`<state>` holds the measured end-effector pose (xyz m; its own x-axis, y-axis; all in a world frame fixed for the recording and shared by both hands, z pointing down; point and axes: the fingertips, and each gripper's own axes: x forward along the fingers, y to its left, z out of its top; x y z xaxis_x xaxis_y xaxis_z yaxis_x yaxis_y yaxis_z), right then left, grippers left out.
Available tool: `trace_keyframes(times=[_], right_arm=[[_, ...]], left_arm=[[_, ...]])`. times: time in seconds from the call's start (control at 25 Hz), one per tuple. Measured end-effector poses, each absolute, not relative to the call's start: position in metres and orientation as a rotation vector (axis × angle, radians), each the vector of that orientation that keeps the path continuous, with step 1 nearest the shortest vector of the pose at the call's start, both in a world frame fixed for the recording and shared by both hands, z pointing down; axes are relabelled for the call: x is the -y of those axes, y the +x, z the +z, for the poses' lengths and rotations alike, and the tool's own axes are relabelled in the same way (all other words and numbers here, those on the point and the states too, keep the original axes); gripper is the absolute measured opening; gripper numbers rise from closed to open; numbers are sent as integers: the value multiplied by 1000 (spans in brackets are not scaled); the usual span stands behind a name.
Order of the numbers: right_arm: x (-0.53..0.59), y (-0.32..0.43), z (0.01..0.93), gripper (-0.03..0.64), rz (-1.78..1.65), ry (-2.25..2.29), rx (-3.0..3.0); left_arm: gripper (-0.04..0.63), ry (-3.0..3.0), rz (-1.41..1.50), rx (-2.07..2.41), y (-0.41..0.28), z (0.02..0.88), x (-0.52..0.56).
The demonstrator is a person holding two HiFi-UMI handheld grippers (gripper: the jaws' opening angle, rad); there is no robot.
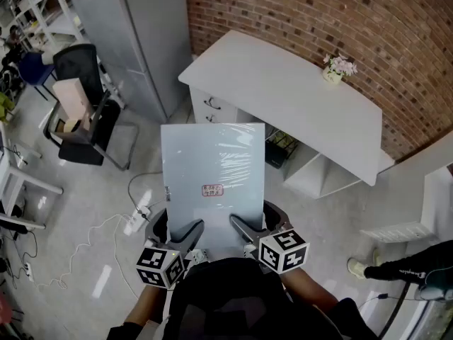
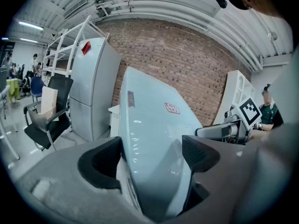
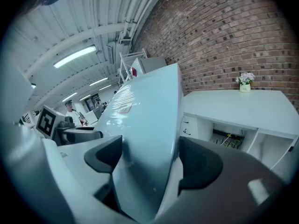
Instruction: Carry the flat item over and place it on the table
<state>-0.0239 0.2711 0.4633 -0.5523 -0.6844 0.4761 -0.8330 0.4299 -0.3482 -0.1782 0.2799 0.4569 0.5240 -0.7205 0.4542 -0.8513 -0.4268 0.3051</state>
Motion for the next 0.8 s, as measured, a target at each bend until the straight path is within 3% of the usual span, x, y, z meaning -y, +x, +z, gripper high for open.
trace_keyframes(times=[0.8], right_arm=[[-258,-48,458,397,802,1357,2428]], left_arm=[[423,2315,275,1272,-206,455,-260]])
